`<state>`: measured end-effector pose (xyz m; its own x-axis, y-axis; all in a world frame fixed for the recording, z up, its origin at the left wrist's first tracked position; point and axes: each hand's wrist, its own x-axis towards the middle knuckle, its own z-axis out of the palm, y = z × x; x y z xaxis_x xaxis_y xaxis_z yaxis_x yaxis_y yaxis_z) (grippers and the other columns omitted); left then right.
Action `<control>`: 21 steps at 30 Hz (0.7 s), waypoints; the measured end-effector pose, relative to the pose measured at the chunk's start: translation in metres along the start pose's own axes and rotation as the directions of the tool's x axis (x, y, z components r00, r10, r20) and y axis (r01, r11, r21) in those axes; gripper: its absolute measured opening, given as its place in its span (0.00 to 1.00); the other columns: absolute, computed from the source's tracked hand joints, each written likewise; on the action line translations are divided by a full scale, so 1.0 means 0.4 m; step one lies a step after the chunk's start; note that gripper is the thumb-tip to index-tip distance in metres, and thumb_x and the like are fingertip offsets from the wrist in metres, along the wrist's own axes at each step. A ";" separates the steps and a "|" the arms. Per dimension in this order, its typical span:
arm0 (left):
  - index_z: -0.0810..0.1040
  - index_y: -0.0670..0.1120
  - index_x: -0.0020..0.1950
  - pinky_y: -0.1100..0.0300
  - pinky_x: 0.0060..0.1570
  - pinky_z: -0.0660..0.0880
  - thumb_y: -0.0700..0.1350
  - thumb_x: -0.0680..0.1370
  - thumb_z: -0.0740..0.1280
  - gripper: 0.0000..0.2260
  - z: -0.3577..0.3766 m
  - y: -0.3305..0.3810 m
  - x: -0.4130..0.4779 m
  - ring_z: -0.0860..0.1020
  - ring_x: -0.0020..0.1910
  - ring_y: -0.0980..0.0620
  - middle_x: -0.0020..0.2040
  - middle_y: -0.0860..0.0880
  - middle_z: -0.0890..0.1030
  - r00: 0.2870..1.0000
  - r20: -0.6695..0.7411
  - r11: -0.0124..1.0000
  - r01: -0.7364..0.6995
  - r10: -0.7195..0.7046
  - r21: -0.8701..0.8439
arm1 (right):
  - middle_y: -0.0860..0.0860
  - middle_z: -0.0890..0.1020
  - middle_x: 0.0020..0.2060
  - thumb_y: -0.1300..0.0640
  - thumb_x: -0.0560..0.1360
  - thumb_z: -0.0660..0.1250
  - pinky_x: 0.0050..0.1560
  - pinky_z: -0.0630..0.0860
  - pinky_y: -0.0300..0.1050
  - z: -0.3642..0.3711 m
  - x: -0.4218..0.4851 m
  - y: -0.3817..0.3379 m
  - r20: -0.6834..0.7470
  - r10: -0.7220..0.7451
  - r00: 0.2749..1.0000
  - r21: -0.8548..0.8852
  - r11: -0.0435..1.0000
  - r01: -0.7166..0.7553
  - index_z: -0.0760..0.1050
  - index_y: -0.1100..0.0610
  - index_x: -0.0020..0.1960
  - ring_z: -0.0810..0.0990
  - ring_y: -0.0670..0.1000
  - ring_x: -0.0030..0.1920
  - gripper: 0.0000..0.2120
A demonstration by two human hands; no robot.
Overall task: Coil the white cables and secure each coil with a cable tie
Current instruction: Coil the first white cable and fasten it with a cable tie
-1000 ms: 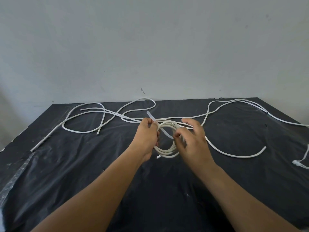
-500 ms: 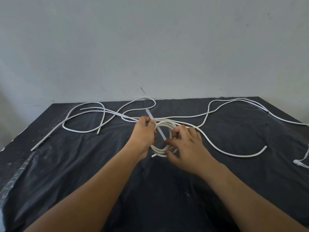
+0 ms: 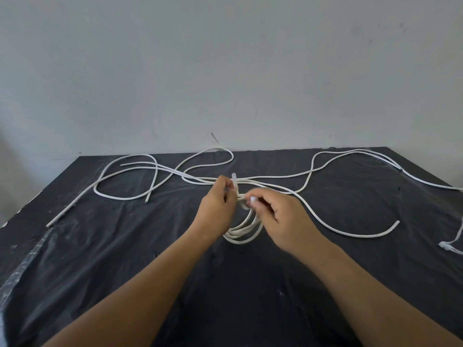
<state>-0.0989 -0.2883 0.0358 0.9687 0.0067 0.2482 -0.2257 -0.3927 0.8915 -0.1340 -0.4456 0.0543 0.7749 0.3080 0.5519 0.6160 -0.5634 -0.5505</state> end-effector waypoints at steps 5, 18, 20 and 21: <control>0.69 0.47 0.46 0.66 0.25 0.62 0.43 0.80 0.57 0.04 0.000 0.009 -0.036 0.63 0.24 0.56 0.28 0.48 0.71 0.987 0.056 0.978 -0.159 0.153 0.134 | 0.43 0.83 0.38 0.60 0.77 0.66 0.47 0.80 0.45 0.000 0.021 -0.025 -0.100 0.213 0.972 0.246 0.952 -0.184 0.79 0.49 0.53 0.83 0.45 0.39 0.09; 0.72 0.47 0.47 0.67 0.26 0.63 0.44 0.80 0.59 0.04 0.002 0.001 -0.055 0.65 0.25 0.56 0.30 0.44 0.74 0.983 0.058 0.976 -0.182 0.176 0.122 | 0.46 0.84 0.41 0.59 0.77 0.67 0.45 0.78 0.39 0.010 0.027 -0.035 -0.069 0.233 0.970 0.213 0.953 -0.214 0.79 0.49 0.48 0.82 0.44 0.42 0.06; 0.72 0.47 0.46 0.67 0.26 0.63 0.43 0.80 0.59 0.05 0.004 0.002 -0.057 0.64 0.25 0.56 0.30 0.45 0.74 0.983 0.041 0.977 -0.184 0.180 0.107 | 0.46 0.84 0.41 0.59 0.77 0.66 0.46 0.78 0.39 0.010 0.027 -0.035 -0.076 0.239 0.968 0.246 0.945 -0.214 0.79 0.47 0.49 0.82 0.44 0.42 0.07; 0.72 0.47 0.46 0.67 0.26 0.62 0.43 0.80 0.59 0.05 0.004 0.003 -0.058 0.64 0.25 0.57 0.29 0.46 0.73 0.983 0.030 0.978 -0.184 0.182 0.098 | 0.46 0.84 0.41 0.59 0.77 0.66 0.46 0.78 0.38 0.009 0.028 -0.035 -0.071 0.242 0.968 0.269 0.939 -0.215 0.79 0.47 0.49 0.82 0.44 0.42 0.07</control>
<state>-0.1216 -0.2904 0.0304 0.9142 -0.0929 0.3945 -0.3889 -0.4753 0.7892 -0.1336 -0.4314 0.0658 0.8888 0.1073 0.4455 0.4499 -0.3891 -0.8039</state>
